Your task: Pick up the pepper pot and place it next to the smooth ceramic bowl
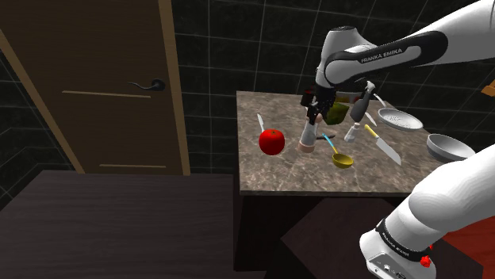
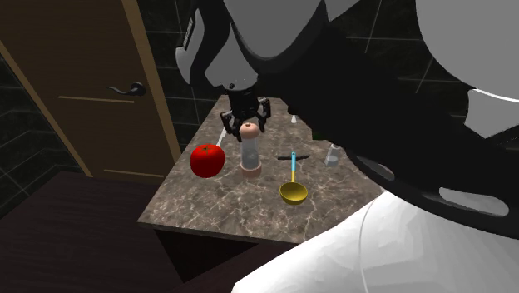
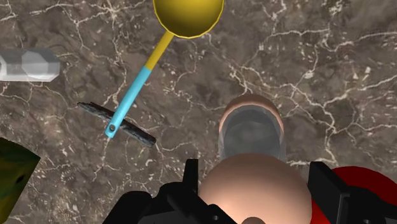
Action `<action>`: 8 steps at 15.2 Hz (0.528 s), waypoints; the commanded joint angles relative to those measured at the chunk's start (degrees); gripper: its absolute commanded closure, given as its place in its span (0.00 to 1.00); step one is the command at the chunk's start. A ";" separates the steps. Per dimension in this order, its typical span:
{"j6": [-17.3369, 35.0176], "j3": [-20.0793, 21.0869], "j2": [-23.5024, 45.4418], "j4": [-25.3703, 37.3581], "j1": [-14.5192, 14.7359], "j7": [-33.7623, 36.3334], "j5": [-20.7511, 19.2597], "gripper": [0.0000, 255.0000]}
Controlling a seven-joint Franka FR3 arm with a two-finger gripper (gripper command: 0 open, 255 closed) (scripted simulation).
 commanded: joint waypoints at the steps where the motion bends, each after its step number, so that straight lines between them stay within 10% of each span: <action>1: -1.78 0.12 -0.61 1.15 0.11 -0.14 0.20 1.00; 8: -7.35 0.23 -2.23 5.15 0.24 -0.98 0.68 1.00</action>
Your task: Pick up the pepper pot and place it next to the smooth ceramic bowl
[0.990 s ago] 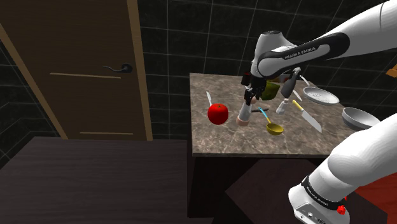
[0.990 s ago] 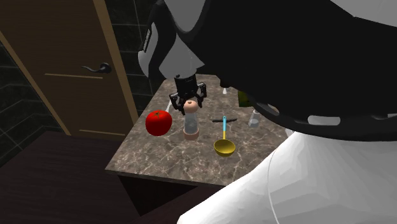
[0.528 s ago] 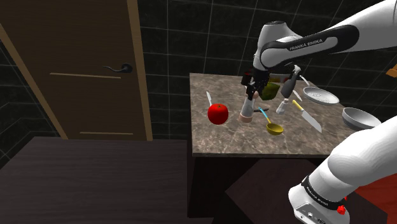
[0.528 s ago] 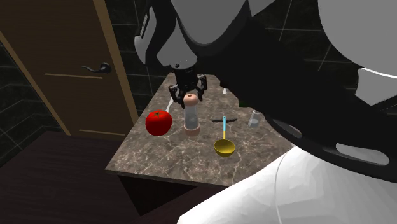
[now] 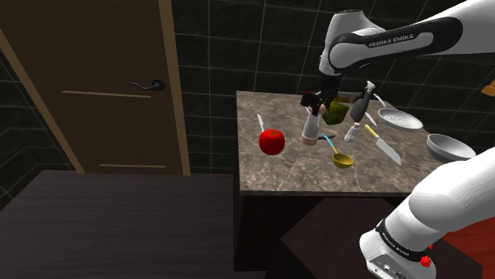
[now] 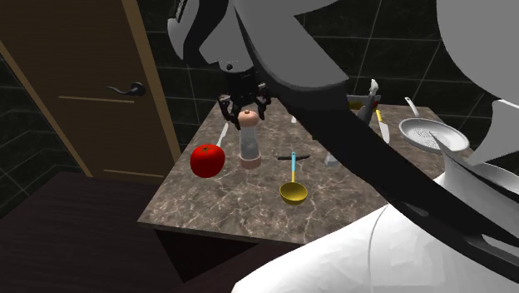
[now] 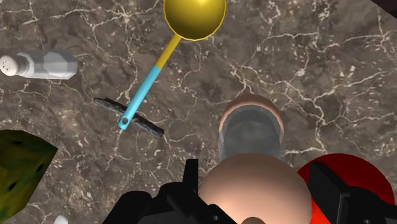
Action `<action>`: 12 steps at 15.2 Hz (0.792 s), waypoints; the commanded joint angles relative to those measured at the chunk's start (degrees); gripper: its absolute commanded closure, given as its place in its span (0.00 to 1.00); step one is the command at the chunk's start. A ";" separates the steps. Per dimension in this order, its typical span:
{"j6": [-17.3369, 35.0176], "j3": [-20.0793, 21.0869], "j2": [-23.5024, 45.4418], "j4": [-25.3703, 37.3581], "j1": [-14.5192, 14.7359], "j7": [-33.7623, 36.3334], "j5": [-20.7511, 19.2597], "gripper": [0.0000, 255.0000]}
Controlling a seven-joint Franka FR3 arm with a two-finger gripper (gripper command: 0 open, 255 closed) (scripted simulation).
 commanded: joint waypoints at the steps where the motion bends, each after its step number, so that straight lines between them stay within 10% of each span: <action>1: -1.56 0.02 -0.32 1.23 0.03 -0.25 0.12 1.00; 12: -10.06 0.21 -1.38 8.74 0.15 -1.42 0.63 1.00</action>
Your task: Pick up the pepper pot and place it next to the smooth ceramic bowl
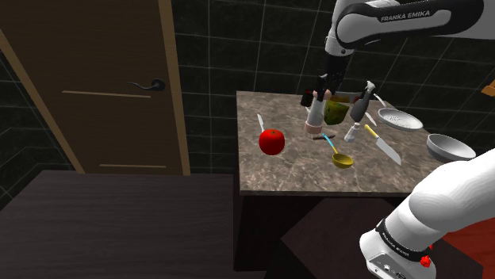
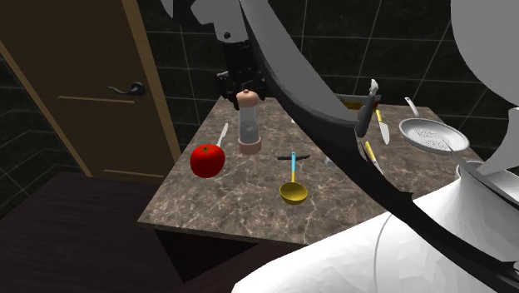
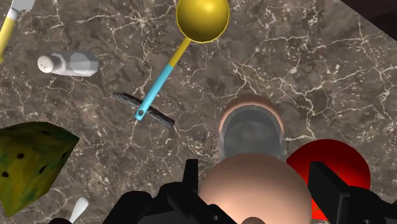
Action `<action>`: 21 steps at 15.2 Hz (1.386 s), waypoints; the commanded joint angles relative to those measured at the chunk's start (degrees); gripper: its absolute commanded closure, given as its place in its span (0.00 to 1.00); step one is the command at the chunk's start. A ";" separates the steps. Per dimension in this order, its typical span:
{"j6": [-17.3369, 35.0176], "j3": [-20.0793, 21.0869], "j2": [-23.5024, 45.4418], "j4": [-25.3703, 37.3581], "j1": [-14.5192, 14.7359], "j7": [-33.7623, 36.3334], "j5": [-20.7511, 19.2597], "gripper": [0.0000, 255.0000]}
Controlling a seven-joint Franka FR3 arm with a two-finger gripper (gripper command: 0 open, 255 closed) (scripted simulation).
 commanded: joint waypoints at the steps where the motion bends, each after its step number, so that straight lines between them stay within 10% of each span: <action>1: -1.61 0.07 -0.13 1.47 0.03 -0.17 0.09 1.00; 21: -16.80 0.46 2.09 19.01 0.06 -2.16 0.49 1.00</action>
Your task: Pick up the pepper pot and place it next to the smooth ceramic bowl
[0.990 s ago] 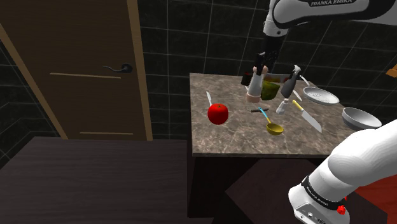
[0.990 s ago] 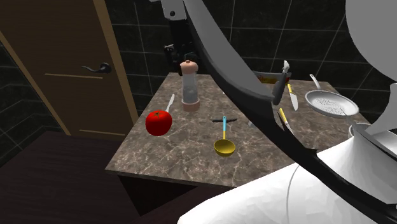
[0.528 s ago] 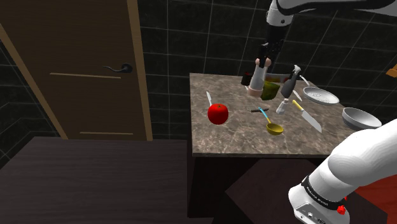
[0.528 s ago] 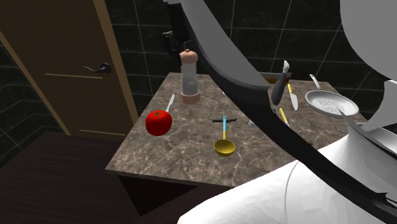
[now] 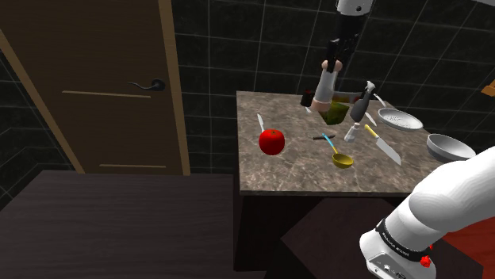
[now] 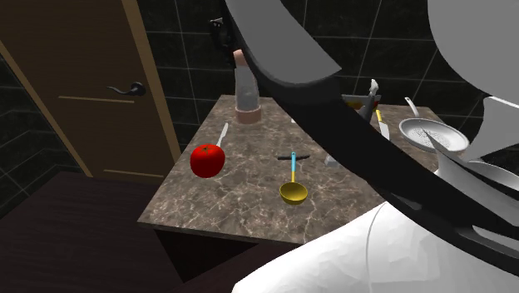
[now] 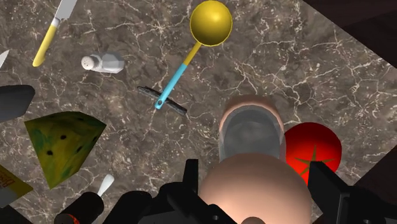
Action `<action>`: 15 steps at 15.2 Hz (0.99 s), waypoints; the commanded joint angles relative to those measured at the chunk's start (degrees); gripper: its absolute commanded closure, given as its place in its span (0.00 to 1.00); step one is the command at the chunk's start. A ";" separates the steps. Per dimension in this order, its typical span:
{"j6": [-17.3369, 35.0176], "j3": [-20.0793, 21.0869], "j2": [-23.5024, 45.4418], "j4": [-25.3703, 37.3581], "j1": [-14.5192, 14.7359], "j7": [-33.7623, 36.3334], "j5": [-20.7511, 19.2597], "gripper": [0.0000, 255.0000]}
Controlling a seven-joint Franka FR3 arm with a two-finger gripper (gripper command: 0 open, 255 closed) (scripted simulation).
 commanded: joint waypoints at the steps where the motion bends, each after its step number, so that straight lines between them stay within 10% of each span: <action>1: -1.35 -0.04 0.34 1.71 -0.04 -0.29 -0.01 1.00; 15: -2.08 -11.48 -16.67 -11.67 -5.57 -16.03 -6.33 1.00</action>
